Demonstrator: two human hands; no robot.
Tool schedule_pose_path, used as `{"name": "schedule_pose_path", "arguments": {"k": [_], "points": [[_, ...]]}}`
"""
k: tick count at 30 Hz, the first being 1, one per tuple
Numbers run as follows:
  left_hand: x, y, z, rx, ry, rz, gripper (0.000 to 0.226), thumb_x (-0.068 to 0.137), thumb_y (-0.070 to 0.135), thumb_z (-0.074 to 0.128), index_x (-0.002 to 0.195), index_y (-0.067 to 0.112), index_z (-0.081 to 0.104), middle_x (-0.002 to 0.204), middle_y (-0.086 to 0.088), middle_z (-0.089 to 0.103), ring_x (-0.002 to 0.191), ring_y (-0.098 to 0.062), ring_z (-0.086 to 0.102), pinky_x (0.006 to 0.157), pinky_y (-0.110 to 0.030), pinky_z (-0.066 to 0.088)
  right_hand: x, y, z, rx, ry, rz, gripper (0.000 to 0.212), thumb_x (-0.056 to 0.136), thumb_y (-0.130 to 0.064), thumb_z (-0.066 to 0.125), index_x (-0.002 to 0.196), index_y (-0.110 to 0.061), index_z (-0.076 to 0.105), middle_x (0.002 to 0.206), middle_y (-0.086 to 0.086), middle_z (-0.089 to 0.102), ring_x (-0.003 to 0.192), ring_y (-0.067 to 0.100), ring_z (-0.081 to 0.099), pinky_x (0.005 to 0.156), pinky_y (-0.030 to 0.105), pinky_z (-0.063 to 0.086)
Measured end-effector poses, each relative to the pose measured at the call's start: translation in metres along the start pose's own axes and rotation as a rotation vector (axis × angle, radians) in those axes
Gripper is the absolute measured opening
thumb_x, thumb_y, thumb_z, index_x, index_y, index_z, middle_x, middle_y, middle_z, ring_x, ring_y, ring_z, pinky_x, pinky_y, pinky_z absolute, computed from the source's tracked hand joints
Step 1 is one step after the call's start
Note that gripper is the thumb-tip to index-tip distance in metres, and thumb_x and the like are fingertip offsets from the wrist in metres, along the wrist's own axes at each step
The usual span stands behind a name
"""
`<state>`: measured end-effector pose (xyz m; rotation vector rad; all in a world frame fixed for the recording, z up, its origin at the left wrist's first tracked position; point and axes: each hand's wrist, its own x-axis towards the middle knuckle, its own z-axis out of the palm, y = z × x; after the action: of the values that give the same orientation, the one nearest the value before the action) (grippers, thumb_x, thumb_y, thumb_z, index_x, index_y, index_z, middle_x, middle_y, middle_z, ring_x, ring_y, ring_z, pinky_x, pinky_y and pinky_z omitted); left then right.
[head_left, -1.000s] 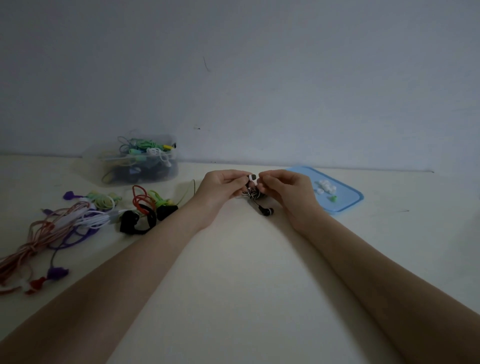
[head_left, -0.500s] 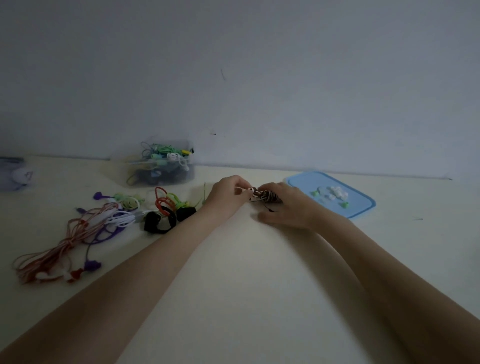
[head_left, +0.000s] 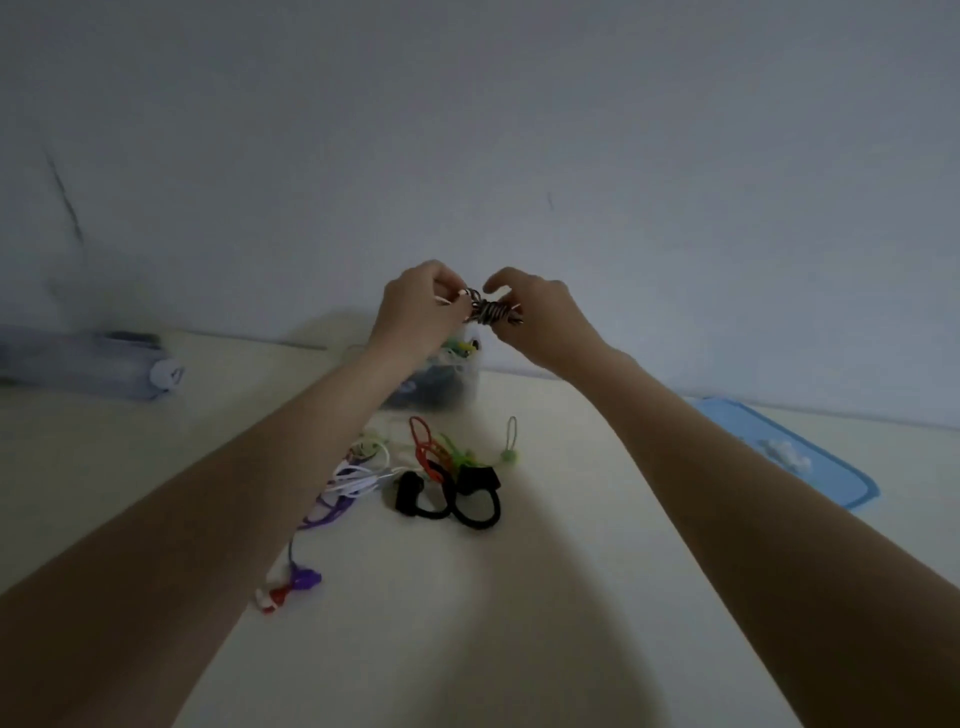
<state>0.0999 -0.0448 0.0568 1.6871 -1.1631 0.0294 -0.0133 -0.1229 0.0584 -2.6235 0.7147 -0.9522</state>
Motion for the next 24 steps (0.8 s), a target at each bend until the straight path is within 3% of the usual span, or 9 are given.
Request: {"name": "schedule_pose_path", "arguments": {"k": [3, 6, 10, 14, 16, 18, 20, 22, 24], "points": [[0.02, -0.024, -0.021, 0.052, 0.097, -0.016, 0.01, 0.085, 0.01, 0.06, 0.094, 0.009, 0.062, 0.09, -0.002, 0.064, 0.079, -0.019, 0.063, 0.072, -0.024, 0.051, 0.026, -0.02, 0.027, 0.071, 0.006, 0.007, 0.029, 0.085, -0.003, 0.058, 0.114, -0.003, 0.052, 0.102, 0.019, 0.066, 0.09, 0.034, 0.062, 0.079, 0.046, 0.051], [0.033, -0.051, -0.032, 0.173, 0.04, -0.076, 0.009, 0.083, 0.01, 0.062, 0.092, 0.011, 0.063, 0.095, -0.008, 0.067, 0.086, -0.021, 0.062, 0.081, -0.03, 0.049, 0.045, -0.026, 0.051, 0.015, -0.03, 0.012, 0.022, 0.086, -0.009, 0.061, 0.106, -0.001, 0.055, 0.105, 0.017, 0.063, 0.095, 0.031, 0.059, 0.083, 0.039, 0.049], [0.037, -0.082, -0.039, 0.369, -0.196, -0.139, 0.011, 0.084, 0.012, 0.063, 0.093, 0.011, 0.069, 0.1, -0.006, 0.067, 0.09, -0.018, 0.059, 0.079, -0.026, 0.043, 0.057, -0.023, 0.071, -0.098, -0.207, -0.027, 0.017, 0.088, -0.009, 0.057, 0.1, -0.007, 0.069, 0.109, 0.008, 0.066, 0.101, 0.023, 0.06, 0.085, 0.025, 0.045], [0.039, -0.087, -0.038, 0.618, -0.37, -0.171, 0.018, 0.087, 0.013, 0.054, 0.092, 0.006, 0.069, 0.083, -0.009, 0.061, 0.08, -0.024, 0.054, 0.068, -0.026, 0.038, 0.059, -0.026, 0.074, -0.104, -0.322, -0.068, 0.019, 0.089, -0.01, 0.057, 0.099, -0.012, 0.074, 0.105, 0.005, 0.067, 0.093, 0.017, 0.058, 0.06, 0.008, 0.038], [0.039, -0.083, -0.036, 0.715, -0.367, -0.17, 0.017, 0.088, 0.013, 0.051, 0.09, 0.003, 0.065, 0.085, -0.011, 0.06, 0.083, -0.028, 0.056, 0.067, -0.029, 0.039, 0.058, -0.026, 0.072, -0.078, -0.339, -0.052, 0.021, 0.089, -0.01, 0.056, 0.098, -0.015, 0.074, 0.106, 0.005, 0.067, 0.097, 0.018, 0.06, 0.066, 0.008, 0.039], [0.037, -0.078, -0.036, 0.768, -0.301, -0.121, 0.023, 0.088, 0.015, 0.052, 0.102, 0.002, 0.065, 0.101, -0.015, 0.064, 0.093, -0.03, 0.057, 0.076, -0.033, 0.045, 0.054, -0.024, 0.062, -0.029, -0.294, -0.034, 0.021, 0.088, -0.008, 0.056, 0.098, -0.014, 0.074, 0.109, 0.005, 0.069, 0.102, 0.019, 0.061, 0.083, 0.015, 0.041], [0.032, -0.067, -0.036, 0.759, -0.202, -0.018, 0.026, 0.089, 0.014, 0.052, 0.11, 0.004, 0.063, 0.113, -0.013, 0.061, 0.103, -0.03, 0.055, 0.084, -0.034, 0.043, 0.045, -0.02, 0.046, -0.003, -0.216, -0.036, 0.02, 0.088, -0.008, 0.057, 0.098, -0.012, 0.074, 0.108, 0.004, 0.07, 0.102, 0.017, 0.062, 0.089, 0.016, 0.039], [0.021, -0.047, -0.035, 0.63, -0.183, 0.104, 0.024, 0.09, 0.012, 0.051, 0.109, 0.008, 0.064, 0.115, -0.009, 0.059, 0.102, -0.025, 0.055, 0.081, -0.029, 0.039, 0.03, -0.015, 0.028, 0.021, -0.184, -0.021, 0.019, 0.087, -0.007, 0.058, 0.096, -0.011, 0.074, 0.101, 0.006, 0.072, 0.091, 0.017, 0.065, 0.084, 0.017, 0.045], [0.008, -0.026, -0.031, 0.546, -0.347, 0.179, 0.021, 0.089, 0.014, 0.054, 0.104, 0.013, 0.068, 0.107, -0.004, 0.064, 0.089, -0.018, 0.056, 0.075, -0.025, 0.038, 0.012, -0.013, 0.013, 0.073, -0.288, 0.037, 0.015, 0.085, -0.008, 0.06, 0.092, -0.009, 0.074, 0.091, 0.009, 0.073, 0.071, 0.012, 0.065, 0.068, 0.012, 0.049]]}}
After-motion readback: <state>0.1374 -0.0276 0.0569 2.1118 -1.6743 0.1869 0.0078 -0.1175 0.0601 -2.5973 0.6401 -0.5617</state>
